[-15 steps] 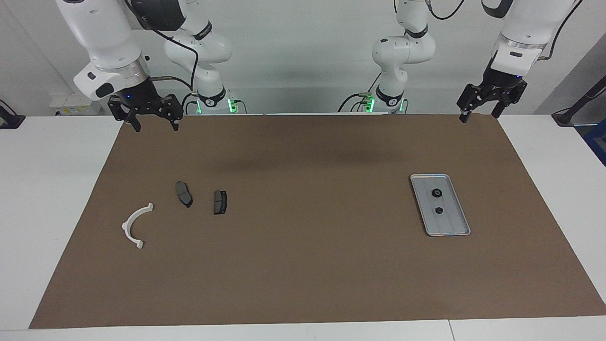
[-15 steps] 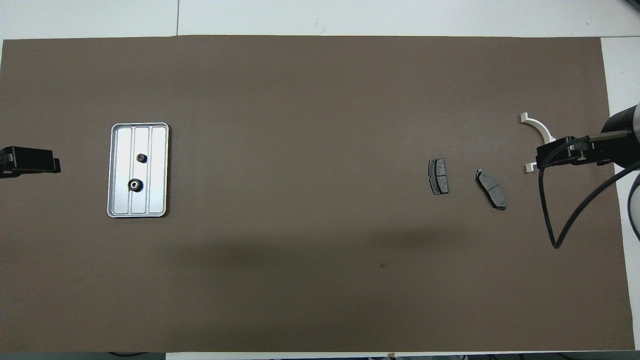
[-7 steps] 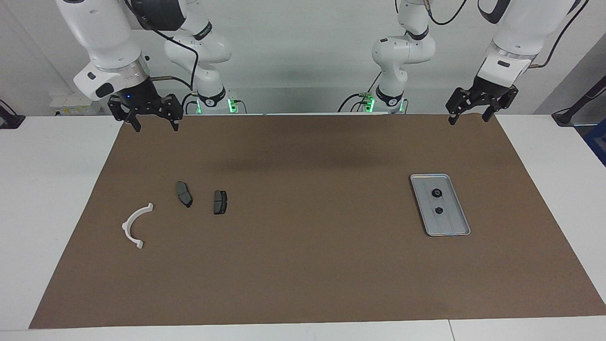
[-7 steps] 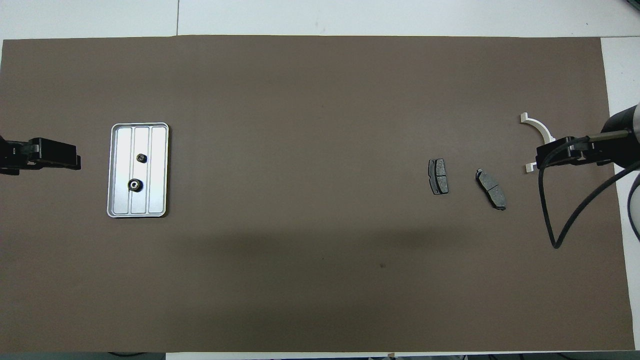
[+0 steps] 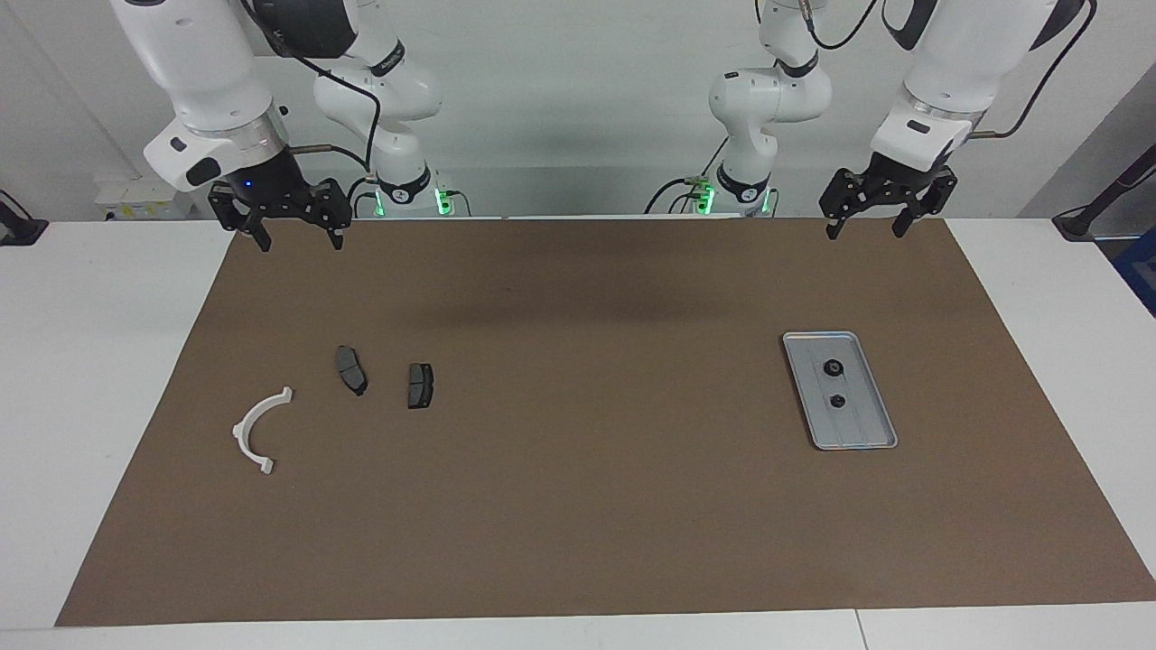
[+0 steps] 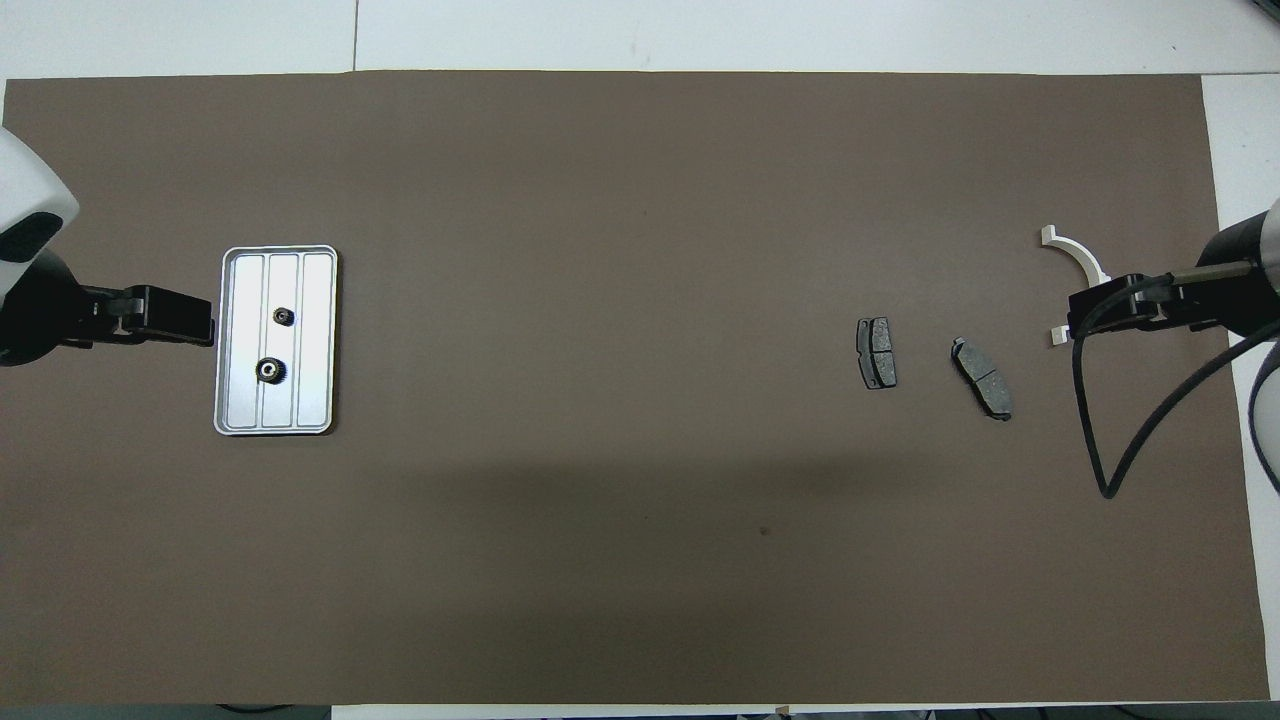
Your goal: Pick bearing gear from pile to tray
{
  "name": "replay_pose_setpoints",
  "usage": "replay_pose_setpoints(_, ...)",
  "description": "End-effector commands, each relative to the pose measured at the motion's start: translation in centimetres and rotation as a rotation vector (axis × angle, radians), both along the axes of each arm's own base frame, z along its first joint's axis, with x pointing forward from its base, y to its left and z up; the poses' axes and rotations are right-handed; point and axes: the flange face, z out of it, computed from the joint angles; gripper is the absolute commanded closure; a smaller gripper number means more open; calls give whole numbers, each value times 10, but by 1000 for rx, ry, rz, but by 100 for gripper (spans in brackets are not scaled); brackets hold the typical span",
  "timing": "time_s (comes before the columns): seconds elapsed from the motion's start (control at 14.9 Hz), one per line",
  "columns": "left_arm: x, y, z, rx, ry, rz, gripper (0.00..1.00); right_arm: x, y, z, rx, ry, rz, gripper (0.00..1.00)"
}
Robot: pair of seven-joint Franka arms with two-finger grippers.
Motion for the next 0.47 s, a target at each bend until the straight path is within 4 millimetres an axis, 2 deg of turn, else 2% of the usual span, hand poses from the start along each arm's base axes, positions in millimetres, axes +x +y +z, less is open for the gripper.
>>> replay_pose_setpoints(0.0,-1,2,0,-8,5,-39,0,-4,0,3,13,-23,-24,0)
replay_pose_setpoints(0.2,-2,12,-1,-4,24,-44,0,-4,-1,3,13,-23,-26,0)
replay_pose_setpoints(0.4,-2,14,1,-5,18,-42,0,-4,-1,3,12,-22,-25,0)
